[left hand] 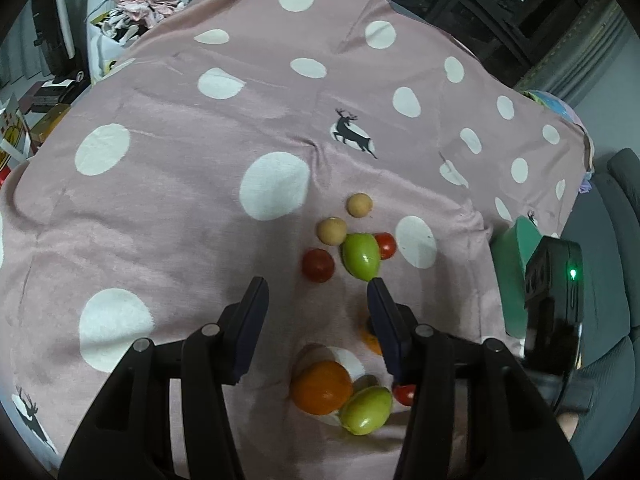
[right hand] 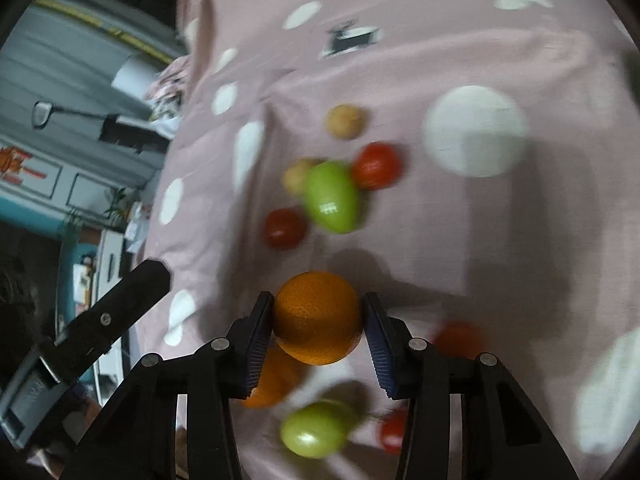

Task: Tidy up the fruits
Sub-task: 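Grasp an orange with the right tool, then lift the orange and carry it toward the green bowl with the right tool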

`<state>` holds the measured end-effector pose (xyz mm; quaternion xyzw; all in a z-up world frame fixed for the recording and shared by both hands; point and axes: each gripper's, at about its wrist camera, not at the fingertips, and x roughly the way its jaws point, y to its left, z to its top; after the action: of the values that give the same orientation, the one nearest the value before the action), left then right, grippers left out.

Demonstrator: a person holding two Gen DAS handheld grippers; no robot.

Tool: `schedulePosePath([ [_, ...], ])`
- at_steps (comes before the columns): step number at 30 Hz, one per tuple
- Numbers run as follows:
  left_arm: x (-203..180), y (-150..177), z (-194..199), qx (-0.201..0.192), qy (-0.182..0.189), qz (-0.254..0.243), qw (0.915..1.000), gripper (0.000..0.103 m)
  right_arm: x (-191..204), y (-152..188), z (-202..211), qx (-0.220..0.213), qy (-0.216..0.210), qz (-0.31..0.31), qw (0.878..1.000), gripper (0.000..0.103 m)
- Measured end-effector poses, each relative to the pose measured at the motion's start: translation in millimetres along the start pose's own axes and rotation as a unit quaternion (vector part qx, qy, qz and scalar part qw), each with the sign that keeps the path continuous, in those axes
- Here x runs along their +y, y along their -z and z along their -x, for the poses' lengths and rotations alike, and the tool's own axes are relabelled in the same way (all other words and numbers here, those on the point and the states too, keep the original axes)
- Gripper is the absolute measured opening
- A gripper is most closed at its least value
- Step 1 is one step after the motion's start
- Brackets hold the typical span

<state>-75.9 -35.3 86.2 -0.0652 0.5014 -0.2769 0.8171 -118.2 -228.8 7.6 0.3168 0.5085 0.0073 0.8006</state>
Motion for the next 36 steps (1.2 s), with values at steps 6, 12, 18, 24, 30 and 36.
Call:
schedulePosePath([
  [6, -19.7, 7.8, -10.1, 0.013, 0.009, -0.034, 0.9993, 0.051, -25.1, -4.9, 17.1, -0.017, 0.066, -0.004, 0.998, 0.047],
  [12, -37.9, 15.6, -24.7, 0.033, 0.024, -0.06, 0.9974, 0.051, -44.1, -8.4, 30.9, -0.031, 0.067, -0.033, 0.997, 0.047],
  [18, -59.4, 23.8, -44.3, 0.06, 0.049, -0.088, 0.9931, 0.051, -52.2, -9.8, 43.6, -0.049, 0.074, -0.048, 0.995, 0.047],
  [24, -83.3, 29.3, -65.8, 0.082, 0.062, -0.122, 0.9873, 0.051, -55.2, -15.8, 43.1, -0.047, 0.06, -0.063, 0.995, 0.047],
  [30, -97.9, 30.8, -88.4, 0.103, 0.077, -0.132, 0.9829, 0.05, -59.2, -18.7, 47.0, -0.051, 0.048, -0.072, 0.995, 0.047],
  [36, -99.7, 36.2, -101.8, 0.115, 0.073, -0.142, 0.9805, 0.048, -60.3, -18.3, 44.3, -0.049, 0.032, -0.083, 0.995, 0.047],
])
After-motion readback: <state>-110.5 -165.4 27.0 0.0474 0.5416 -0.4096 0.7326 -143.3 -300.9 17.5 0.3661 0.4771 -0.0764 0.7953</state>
